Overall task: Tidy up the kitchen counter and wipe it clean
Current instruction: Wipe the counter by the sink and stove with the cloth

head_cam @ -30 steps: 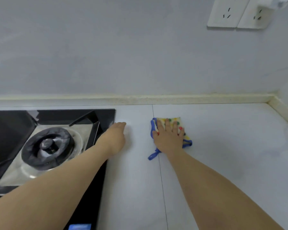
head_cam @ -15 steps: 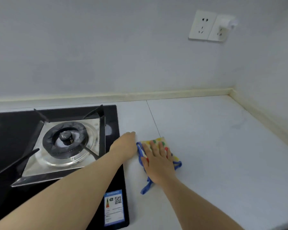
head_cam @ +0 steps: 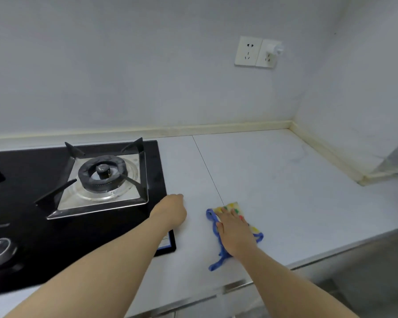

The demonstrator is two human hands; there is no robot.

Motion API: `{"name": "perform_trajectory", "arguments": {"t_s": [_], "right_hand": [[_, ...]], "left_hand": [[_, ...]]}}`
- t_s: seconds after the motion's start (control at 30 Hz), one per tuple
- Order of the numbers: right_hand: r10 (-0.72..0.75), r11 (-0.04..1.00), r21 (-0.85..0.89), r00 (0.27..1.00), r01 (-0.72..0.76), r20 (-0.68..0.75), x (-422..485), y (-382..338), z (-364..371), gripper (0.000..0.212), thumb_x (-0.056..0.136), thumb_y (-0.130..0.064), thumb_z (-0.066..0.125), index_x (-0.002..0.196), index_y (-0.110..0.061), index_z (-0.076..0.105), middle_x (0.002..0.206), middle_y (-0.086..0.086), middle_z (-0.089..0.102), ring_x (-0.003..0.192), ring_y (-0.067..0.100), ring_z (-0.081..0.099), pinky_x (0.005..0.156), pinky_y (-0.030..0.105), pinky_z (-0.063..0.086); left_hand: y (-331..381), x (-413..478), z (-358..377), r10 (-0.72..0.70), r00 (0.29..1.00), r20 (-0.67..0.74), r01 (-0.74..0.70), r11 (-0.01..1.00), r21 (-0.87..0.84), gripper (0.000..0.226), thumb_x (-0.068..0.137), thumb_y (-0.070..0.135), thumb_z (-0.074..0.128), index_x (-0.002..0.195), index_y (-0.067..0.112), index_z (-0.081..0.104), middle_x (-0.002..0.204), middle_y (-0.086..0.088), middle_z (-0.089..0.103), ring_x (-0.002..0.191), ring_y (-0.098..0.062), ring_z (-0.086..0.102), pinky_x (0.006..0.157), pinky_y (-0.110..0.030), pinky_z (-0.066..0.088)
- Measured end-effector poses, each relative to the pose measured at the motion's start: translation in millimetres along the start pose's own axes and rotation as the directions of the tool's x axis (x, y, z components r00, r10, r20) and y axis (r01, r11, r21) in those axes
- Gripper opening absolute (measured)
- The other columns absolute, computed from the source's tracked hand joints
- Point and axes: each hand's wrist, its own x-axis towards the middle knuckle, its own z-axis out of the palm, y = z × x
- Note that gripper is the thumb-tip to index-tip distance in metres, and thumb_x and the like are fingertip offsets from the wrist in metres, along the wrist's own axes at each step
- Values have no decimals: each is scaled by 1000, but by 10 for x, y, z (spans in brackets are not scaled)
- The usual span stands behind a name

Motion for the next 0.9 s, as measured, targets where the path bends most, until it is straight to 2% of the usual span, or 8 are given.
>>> {"name": "perform_trajectory", "arguments": {"t_s": [0.17,0.27,0.33,0.43,0.5,0.6,0.83,0.9], "right_hand": [[-39,992,122,997,32,59,-401,121,26,35,99,-15,34,132,-10,46,129,12,54,114,26,53,94,30,42],[-94,977,198,992,76,85,-644,169,6,28,99,-8,32,117,-1,53,120,17,58,91,20,52,68,27,36],[-123,965,236,992,110,42,-861,123,2,20,99,-10,30,99,-7,49,108,17,56,83,19,44,55,24,30],[-153,942,304,988,145,3,-1123,-84,47,27,99,-13,31,74,-15,37,77,2,46,71,19,44,54,21,31],[-195,899,399,981,181,-5,-1270,-305,63,32,100,-15,30,68,-19,35,75,1,45,64,12,41,51,20,29],[-246,839,485,967,246,-66,-1426,-681,68,25,99,-14,32,76,-13,42,86,5,50,70,15,44,53,21,32],[-454,779,453,888,433,-69,-1868,-1779,199,25,98,-15,35,96,3,52,88,10,53,78,17,44,66,29,33],[-529,752,429,847,500,-61,-2047,-2226,302,21,97,-15,35,87,-1,47,82,6,48,76,18,41,62,31,31]], "left_hand": [[-43,-494,140,-19,997,-70,25,996,83,35,91,3,33,123,4,47,133,-10,42,135,-30,29,109,-37,32],[-22,-858,234,-25,991,-130,39,993,110,37,92,6,33,127,5,47,136,-8,40,137,-28,25,107,-39,34],[-72,-1150,338,-53,986,-159,74,989,128,41,92,6,33,132,6,43,142,-7,37,140,-26,22,109,-37,33],[-219,-1530,427,-102,979,-176,122,987,104,47,94,8,36,140,11,37,148,-4,32,145,-25,13,114,-37,27],[-348,-1830,403,-151,965,-214,171,982,76,45,93,8,40,138,13,42,144,-3,37,141,-22,24,112,-35,31],[-577,-2175,311,-236,937,-259,239,971,-19,46,93,7,40,138,16,43,143,-3,42,133,-22,38,108,-34,35],[-1359,-3053,3,-406,845,-349,373,914,-160,45,96,11,36,140,18,41,147,-2,39,133,-22,38,108,-32,35],[-1682,-3392,-107,-462,805,-372,422,887,-189,44,96,10,35,139,17,42,146,-4,40,132,-23,39,107,-32,36]]}}
